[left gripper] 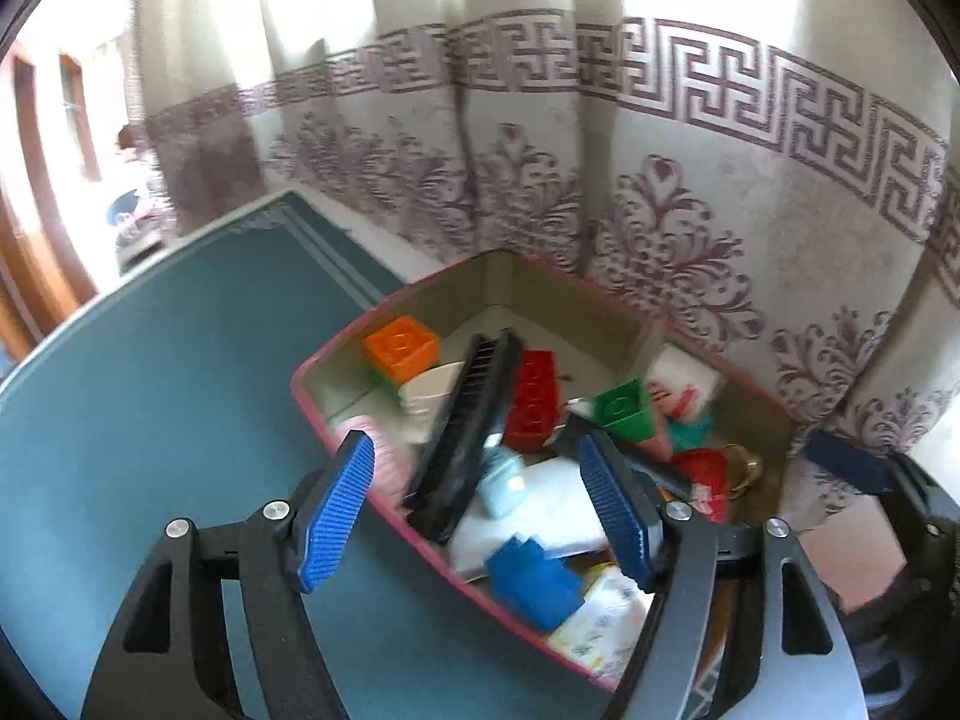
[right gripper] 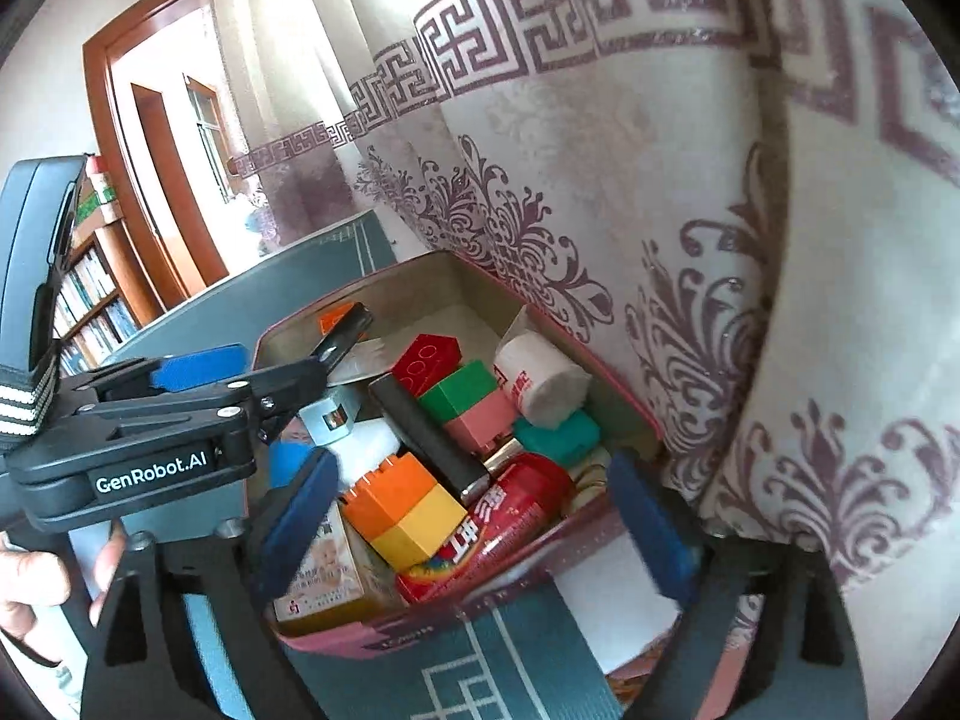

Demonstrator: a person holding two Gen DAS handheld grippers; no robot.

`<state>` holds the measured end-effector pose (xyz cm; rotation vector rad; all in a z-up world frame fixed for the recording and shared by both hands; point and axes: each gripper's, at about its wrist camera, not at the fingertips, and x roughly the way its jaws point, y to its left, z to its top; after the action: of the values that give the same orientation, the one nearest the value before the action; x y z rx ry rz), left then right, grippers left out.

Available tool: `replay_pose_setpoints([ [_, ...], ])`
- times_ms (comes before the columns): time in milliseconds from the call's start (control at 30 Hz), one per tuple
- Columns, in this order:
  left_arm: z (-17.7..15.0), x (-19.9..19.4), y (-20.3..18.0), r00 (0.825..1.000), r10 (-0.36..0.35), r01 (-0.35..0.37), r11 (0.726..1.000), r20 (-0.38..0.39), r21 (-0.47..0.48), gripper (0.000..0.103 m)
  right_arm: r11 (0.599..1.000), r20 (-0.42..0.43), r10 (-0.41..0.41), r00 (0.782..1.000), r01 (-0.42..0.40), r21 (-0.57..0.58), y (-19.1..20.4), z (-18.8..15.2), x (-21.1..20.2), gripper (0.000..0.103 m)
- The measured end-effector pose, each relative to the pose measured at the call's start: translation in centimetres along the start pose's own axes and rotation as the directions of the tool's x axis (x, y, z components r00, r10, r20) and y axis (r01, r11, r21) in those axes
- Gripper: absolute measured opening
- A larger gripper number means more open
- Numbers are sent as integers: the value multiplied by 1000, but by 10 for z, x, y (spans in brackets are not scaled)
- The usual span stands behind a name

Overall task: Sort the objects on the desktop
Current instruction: 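Lift both open grippers up and away from the box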

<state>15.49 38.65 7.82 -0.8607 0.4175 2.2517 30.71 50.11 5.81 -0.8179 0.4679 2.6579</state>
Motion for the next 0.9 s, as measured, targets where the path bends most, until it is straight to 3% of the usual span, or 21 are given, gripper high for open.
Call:
replay_pose_setpoints([
  [200,-7,-23,13,979,196,-192,978,46,-74,83,999,-22,-46,999,46,-7,-1,-8,-6,103],
  [333,-11,-38,13,966,251,-246,965,55,-92,84,999,-19,-42,999,42,29,-6,-10,-17,103],
  [400,-12,-43,11,972,229,-223,970,45,-101,84,998,-15,-68,998,68,8,-4,-11,-22,103],
  [533,-14,-46,11,994,112,-108,982,14,-154,84,996,-18,-78,997,77,-34,3,-17,-30,103],
  [667,-16,-55,6,984,172,-164,976,44,-145,84,995,-12,-91,996,91,-35,5,-19,-37,103],
  [800,-19,-68,4,985,153,-139,978,80,-154,84,996,-21,-83,996,82,-22,5,-22,-39,103],
  [900,-20,-72,1,981,179,-166,975,81,-148,88,996,-16,-82,997,81,-34,8,-23,-41,103],
])
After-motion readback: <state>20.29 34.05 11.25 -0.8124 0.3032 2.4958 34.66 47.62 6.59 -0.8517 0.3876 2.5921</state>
